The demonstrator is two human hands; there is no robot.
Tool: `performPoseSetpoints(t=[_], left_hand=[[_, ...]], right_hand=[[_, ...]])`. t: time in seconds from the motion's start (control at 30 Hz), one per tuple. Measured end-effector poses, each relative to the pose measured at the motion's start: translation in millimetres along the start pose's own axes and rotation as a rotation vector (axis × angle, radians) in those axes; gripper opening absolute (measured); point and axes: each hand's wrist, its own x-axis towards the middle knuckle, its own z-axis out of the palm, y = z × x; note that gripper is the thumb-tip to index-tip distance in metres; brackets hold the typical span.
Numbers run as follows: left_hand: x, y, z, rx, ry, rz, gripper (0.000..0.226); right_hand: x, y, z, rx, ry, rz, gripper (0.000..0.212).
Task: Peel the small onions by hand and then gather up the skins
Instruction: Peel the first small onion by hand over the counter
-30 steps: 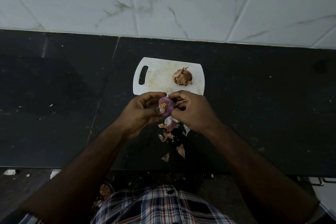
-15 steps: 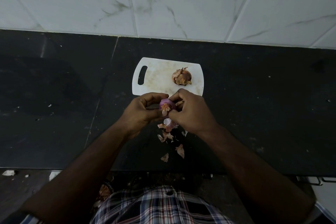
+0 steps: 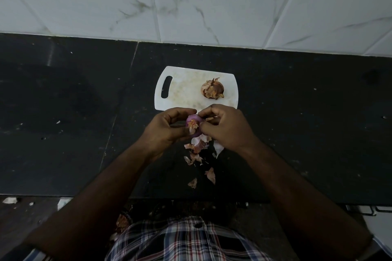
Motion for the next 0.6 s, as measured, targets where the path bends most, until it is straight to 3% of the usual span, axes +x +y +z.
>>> performPoseSetpoints(t=[0.23, 0.6], left_hand=[[0.5, 0.1, 2.7, 0.114, 0.014, 0.046, 0.045], [0.2, -2.6, 1.3, 0.069, 0.005, 0.031, 0.044]], right_hand=[[-1.9, -3.5, 6.3, -0.108, 0.045, -0.041, 0.024], [-4.0, -4.0, 13.9, -0.153, 0.075, -0.060, 0.018]])
